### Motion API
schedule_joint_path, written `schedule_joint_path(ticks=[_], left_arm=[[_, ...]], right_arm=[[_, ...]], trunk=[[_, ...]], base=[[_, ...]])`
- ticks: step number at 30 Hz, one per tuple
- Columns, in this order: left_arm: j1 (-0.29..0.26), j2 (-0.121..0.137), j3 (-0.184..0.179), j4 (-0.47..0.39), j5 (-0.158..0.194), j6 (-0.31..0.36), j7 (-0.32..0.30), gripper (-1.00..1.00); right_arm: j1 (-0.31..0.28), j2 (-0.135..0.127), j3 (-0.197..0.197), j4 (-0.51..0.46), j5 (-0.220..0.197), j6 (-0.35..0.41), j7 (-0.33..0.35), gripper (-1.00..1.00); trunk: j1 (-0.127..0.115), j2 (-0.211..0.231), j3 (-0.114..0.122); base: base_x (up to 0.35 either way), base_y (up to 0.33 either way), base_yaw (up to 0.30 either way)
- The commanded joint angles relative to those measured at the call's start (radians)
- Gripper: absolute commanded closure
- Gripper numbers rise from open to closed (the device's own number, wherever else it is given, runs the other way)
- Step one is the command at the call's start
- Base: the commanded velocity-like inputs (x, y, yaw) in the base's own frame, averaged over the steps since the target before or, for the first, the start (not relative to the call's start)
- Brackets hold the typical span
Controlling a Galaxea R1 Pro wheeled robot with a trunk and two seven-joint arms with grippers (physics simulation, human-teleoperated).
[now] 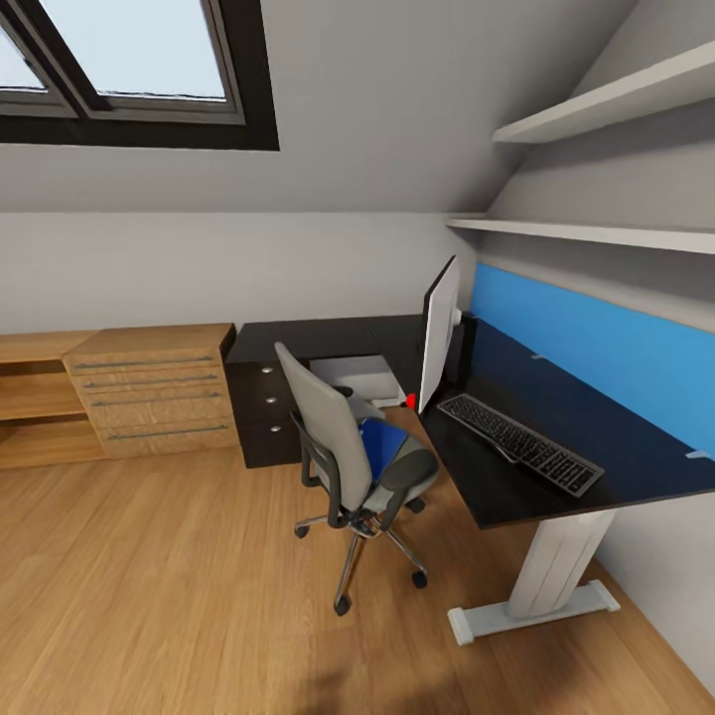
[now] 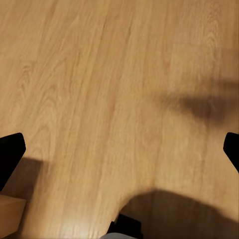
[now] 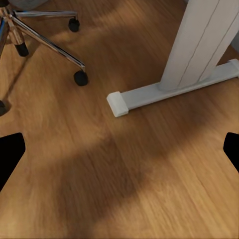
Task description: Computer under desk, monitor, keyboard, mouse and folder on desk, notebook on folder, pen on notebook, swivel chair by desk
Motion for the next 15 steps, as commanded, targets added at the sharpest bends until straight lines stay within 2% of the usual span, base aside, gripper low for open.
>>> schedule_joint_path(ticks=[1, 11, 15], left_arm=[[0.000, 0.000, -0.002, 0.000, -0.001, -0.003, 0.004, -1.00], [0.000, -0.001, -0.002, 0.000, -0.001, -0.006, 0.003, -1.00], [0.000, -0.001, -0.002, 0.000, -0.001, -0.006, 0.003, -1.00]], right_arm=[[-0.001, 0.000, 0.005, 0.000, -0.006, -0.003, -0.001, -1.00], [-0.001, 0.000, 0.005, 0.001, -0.007, -0.001, -0.002, -1.00], [-0.001, 0.000, 0.005, 0.001, -0.007, -0.001, -0.002, -1.00]], trunk=[[0.004, -0.008, -0.004], [0.008, -0.015, -0.007], [0.008, -0.015, -0.007]], base=[[0.000, 0.000, 0.000], [0.000, 0.000, 0.001], [0.000, 0.000, 0.107]])
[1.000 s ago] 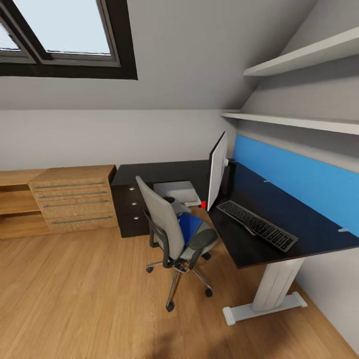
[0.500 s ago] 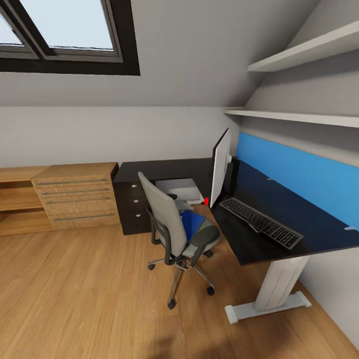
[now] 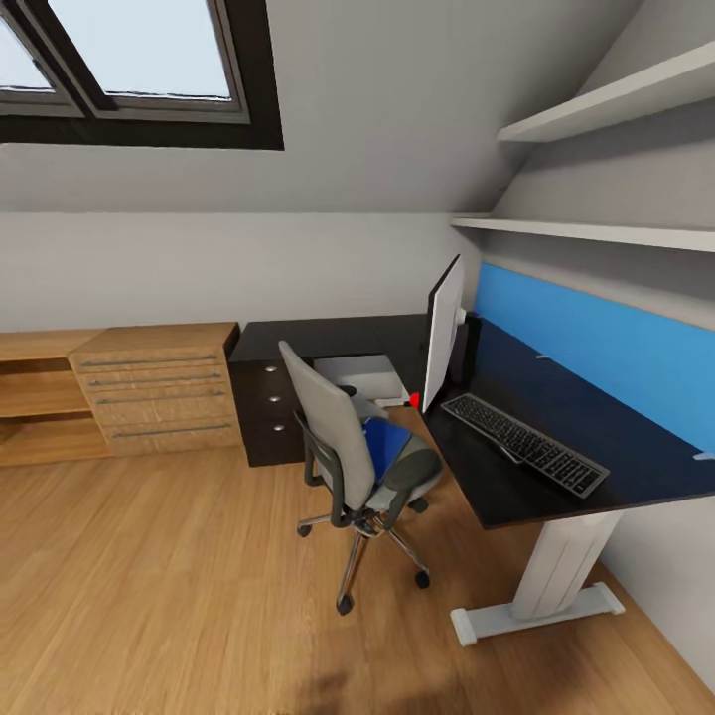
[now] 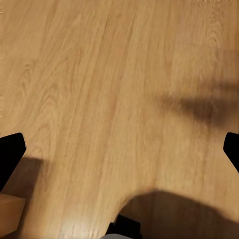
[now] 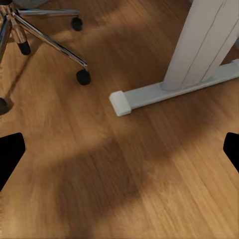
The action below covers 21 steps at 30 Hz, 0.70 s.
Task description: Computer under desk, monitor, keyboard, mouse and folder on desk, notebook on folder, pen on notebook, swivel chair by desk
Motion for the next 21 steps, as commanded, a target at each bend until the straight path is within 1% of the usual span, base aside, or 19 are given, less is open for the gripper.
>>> schedule_joint_path(ticks=[1, 21], left_arm=[[-0.001, 0.000, -0.002, 0.000, 0.000, -0.003, 0.004, -1.00], [-0.001, 0.000, -0.002, 0.000, 0.000, -0.001, 0.004, -1.00]], right_arm=[[0.000, 0.000, 0.005, 0.000, -0.007, -0.003, -0.002, -1.00], [0.000, 0.001, 0.005, 0.000, -0.007, -0.004, -0.002, -1.00]], trunk=[[0.000, 0.000, -0.001], [0.000, 0.000, -0.001]], base=[[0.000, 0.000, 0.194], [0.000, 0.000, 0.269]])
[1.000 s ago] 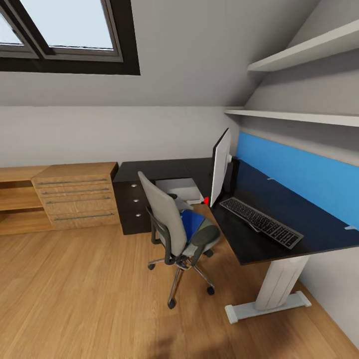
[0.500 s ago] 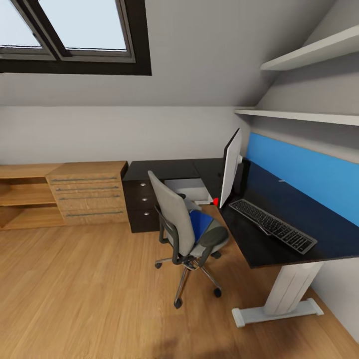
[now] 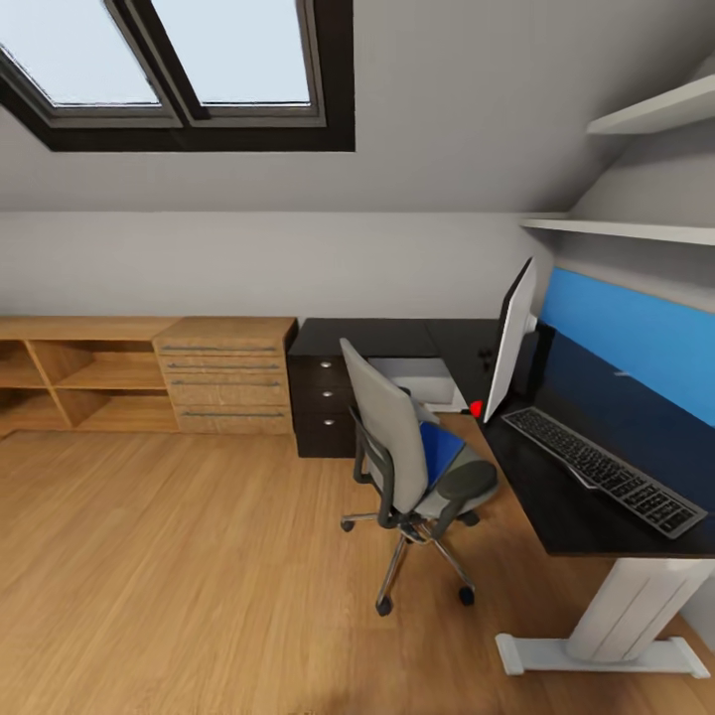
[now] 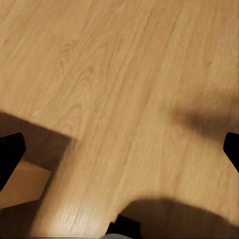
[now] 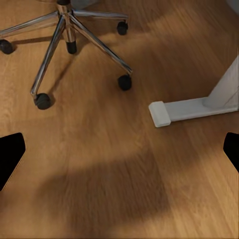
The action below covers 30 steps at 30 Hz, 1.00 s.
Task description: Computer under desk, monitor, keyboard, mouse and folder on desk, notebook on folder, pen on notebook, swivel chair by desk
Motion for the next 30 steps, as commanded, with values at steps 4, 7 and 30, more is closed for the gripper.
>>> schedule_joint_path(ticks=[4, 7, 30], left_arm=[[-0.001, 0.000, -0.002, 0.001, 0.000, -0.003, 0.004, -1.00], [-0.001, 0.000, -0.003, 0.001, 0.000, -0.003, 0.004, -1.00], [-0.580, -0.150, -0.006, -0.517, -0.001, 1.077, 0.145, -1.00]], right_arm=[[0.000, 0.000, 0.005, 0.000, -0.006, -0.003, -0.002, -1.00], [0.000, -0.001, 0.005, 0.000, -0.006, -0.003, -0.002, -1.00], [-0.500, -0.029, -0.009, -0.087, -0.019, 0.480, -0.019, -1.00]], trunk=[[0.000, 0.000, -0.001], [0.008, -0.014, -0.007], [0.096, -0.175, -0.079]], base=[[0.000, 0.000, 0.240], [0.000, 0.000, 0.111], [0.000, 0.000, 0.005]])
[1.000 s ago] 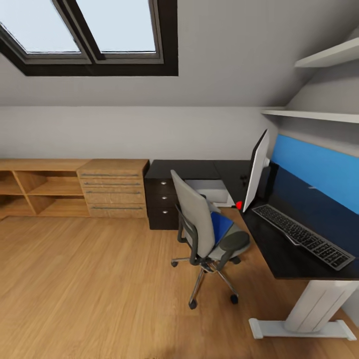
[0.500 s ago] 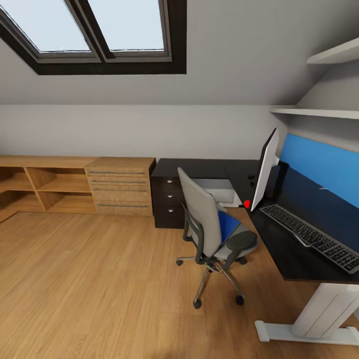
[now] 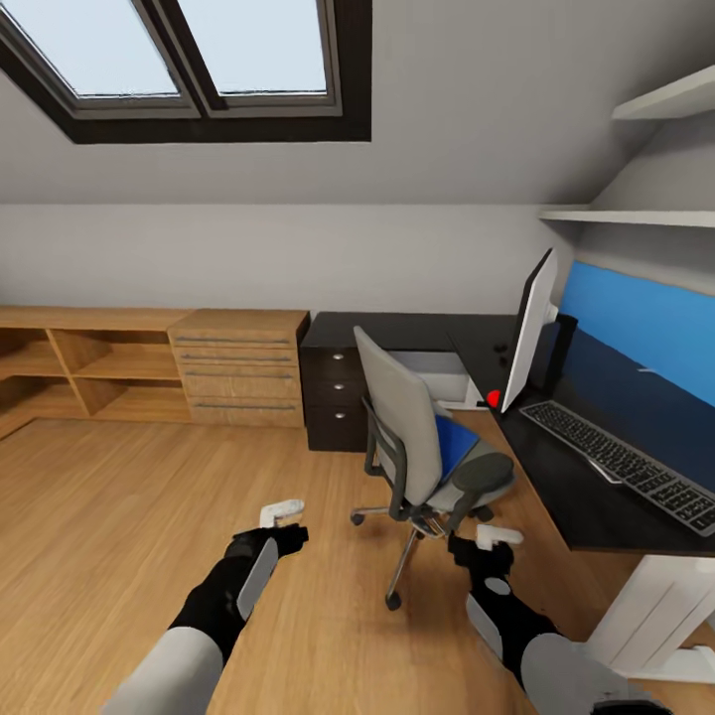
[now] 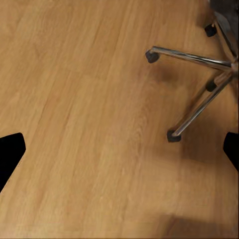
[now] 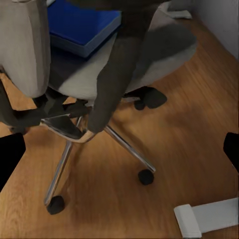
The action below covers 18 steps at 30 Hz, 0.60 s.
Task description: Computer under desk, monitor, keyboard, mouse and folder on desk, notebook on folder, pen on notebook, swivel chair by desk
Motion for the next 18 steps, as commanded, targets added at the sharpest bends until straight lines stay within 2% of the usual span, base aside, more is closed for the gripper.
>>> schedule_joint_path(ticks=[1, 3, 8, 10, 11, 12, 13, 15, 17, 18], left_arm=[[-0.017, -0.001, -0.002, 0.008, 0.011, 0.008, 0.007, -1.00], [-0.034, -0.003, -0.002, 0.019, 0.010, 0.006, 0.006, -1.00], [-0.044, 0.006, -0.001, 0.021, 0.009, -0.004, 0.005, -1.00], [-0.040, 0.010, -0.001, -0.021, 0.009, -0.003, 0.005, -1.00], [-0.024, 0.010, -0.001, -0.064, 0.009, -0.001, 0.005, -1.00], [0.049, 0.009, -0.003, -0.205, 0.009, 0.006, 0.005, -1.00], [0.070, 0.009, -0.003, -0.245, 0.009, 0.008, 0.005, -1.00], [0.154, 0.010, -0.019, -0.413, 0.008, 0.025, 0.005, -1.00], [0.229, 0.011, -0.037, -0.570, 0.008, 0.075, 0.005, -1.00], [0.245, 0.012, -0.040, -0.606, 0.008, 0.092, 0.005, -1.00]], right_arm=[[-0.023, -0.002, 0.002, 0.014, -0.010, 0.013, -0.001, -1.00], [-0.047, -0.001, 0.003, 0.030, -0.010, 0.031, -0.001, -1.00], [-0.061, 0.008, 0.002, 0.039, -0.011, 0.041, -0.003, -1.00], [-0.062, 0.011, 0.001, 0.039, -0.012, 0.043, -0.003, -1.00], [-0.062, 0.011, 0.001, 0.039, -0.012, 0.043, -0.003, -1.00], [-0.062, 0.013, 0.002, 0.035, -0.012, 0.044, -0.004, -1.00], [-0.061, 0.014, 0.002, 0.034, -0.012, 0.045, -0.004, -1.00], [-0.060, 0.016, 0.002, 0.013, -0.012, 0.045, -0.004, -1.00], [-0.050, 0.018, 0.001, -0.038, -0.012, 0.053, -0.004, -1.00], [-0.042, 0.019, 0.001, -0.057, -0.012, 0.060, -0.004, -1.00]], trunk=[[0.004, -0.008, -0.005], [0.012, -0.022, -0.011], [0.031, -0.057, -0.027], [0.038, -0.071, -0.033], [0.042, -0.078, -0.036], [0.046, -0.085, -0.039], [0.050, -0.092, -0.042], [0.058, -0.106, -0.049], [0.065, -0.120, -0.055], [0.069, -0.127, -0.058]], base=[[0.000, 0.000, 0.000], [0.000, 0.000, 0.000], [0.000, 0.000, 0.000], [0.000, 0.000, 0.000], [0.000, 0.000, 0.000], [0.000, 0.000, 0.000], [0.000, 0.000, 0.000], [0.000, 0.000, 0.000], [0.000, 0.000, 0.000], [0.000, 0.000, 0.000]])
